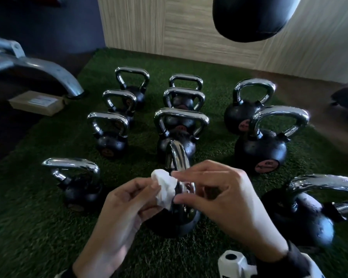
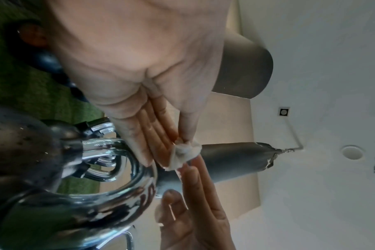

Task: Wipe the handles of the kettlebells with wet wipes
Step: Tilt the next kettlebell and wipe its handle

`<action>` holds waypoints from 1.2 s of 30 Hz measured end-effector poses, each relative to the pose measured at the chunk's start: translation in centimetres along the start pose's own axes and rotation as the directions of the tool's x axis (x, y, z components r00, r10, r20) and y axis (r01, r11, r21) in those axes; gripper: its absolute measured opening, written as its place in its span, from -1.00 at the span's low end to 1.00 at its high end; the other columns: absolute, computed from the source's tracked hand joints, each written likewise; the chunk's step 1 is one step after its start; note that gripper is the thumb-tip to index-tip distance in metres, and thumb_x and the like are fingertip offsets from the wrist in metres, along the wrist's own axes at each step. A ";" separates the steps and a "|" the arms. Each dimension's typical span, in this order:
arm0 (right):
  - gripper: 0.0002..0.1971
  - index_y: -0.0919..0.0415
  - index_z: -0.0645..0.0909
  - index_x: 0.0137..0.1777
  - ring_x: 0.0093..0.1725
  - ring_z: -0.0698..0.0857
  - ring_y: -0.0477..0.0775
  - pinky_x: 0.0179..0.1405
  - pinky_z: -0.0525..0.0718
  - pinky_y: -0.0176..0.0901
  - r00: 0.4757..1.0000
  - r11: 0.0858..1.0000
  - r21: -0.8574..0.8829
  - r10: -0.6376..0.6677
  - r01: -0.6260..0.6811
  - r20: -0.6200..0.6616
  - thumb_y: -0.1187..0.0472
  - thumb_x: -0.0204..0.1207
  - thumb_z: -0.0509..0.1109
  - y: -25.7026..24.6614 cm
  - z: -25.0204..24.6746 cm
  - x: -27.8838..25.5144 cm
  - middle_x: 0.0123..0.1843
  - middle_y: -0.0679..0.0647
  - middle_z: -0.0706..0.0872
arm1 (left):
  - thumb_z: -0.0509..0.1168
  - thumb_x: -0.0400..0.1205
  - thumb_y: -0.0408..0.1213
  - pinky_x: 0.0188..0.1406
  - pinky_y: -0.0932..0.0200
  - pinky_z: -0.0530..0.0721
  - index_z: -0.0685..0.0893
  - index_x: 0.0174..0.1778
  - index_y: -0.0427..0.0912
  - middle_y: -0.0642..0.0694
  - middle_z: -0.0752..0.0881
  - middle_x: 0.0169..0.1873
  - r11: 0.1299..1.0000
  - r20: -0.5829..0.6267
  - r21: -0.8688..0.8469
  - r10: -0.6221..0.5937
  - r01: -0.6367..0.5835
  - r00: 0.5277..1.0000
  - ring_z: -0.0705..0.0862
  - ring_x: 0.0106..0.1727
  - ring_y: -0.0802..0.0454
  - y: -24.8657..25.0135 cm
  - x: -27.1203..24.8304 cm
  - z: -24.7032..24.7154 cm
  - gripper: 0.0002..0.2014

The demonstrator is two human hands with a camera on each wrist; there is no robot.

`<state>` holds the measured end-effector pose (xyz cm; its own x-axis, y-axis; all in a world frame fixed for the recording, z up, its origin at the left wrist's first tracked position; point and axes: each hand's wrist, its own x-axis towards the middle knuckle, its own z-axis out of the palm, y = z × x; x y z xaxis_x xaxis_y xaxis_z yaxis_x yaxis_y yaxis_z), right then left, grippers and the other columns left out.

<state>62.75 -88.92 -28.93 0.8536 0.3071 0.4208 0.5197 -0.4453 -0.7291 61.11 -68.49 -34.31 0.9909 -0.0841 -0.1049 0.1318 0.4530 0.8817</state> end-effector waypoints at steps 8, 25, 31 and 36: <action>-0.61 0.00 0.89 0.14 -0.09 0.85 -0.24 -0.10 0.76 -0.41 0.997 0.998 0.007 -0.059 0.060 -0.052 0.19 0.29 0.78 0.4 0.5 -0.4 0.03 -0.26 0.87 | 0.46 0.45 -0.06 0.14 0.06 0.84 0.84 -0.06 -0.48 -0.50 0.82 -0.03 0.997 0.005 0.069 -0.042 0.042 0.999 0.83 0.06 -0.32 1.1 -0.3 1.9 -0.54; -0.82 0.03 0.90 -0.01 -0.17 0.88 0.13 0.02 0.83 0.17 0.854 0.882 0.368 0.415 -0.294 -0.315 0.24 0.40 0.71 6.7 -1.5 -1.1 -0.18 0.07 0.91 | 0.41 0.21 0.56 0.81 -0.16 -0.17 -0.56 0.72 -0.03 0.09 -0.51 0.73 0.086 0.215 0.974 -0.057 -0.209 0.975 -0.48 0.76 0.05 -8.3 3.7 -0.7 0.54; -0.86 0.05 0.89 -0.02 -0.17 0.89 0.04 -0.07 0.81 -0.08 0.861 0.882 0.328 0.432 -0.340 -0.268 0.22 0.45 0.69 8.8 -0.2 -1.3 -0.20 0.00 0.91 | 0.43 0.28 0.46 0.72 -0.27 0.29 0.08 0.82 -0.17 -0.05 0.18 0.79 0.120 0.219 0.958 0.271 -0.259 0.937 0.15 0.79 0.02 -10.3 5.2 -0.5 0.30; -0.93 0.01 0.90 -0.11 -0.16 0.89 -0.07 -0.04 0.80 -0.13 0.838 0.859 0.317 0.484 -0.401 -0.251 0.19 0.45 0.68 10.8 1.3 -1.1 -0.22 -0.07 0.91 | 0.58 0.24 0.31 0.61 -0.18 0.47 0.35 0.73 -0.01 0.10 0.44 0.64 0.202 0.368 0.879 0.290 -0.432 0.884 0.44 0.64 0.07 -8.5 6.7 -2.3 0.13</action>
<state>67.33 -92.99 -37.95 0.9763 -0.1690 0.1351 0.0923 -0.2393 -0.9665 66.66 -70.91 -43.55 0.9041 -0.2695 0.3317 -0.4248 -0.6525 0.6276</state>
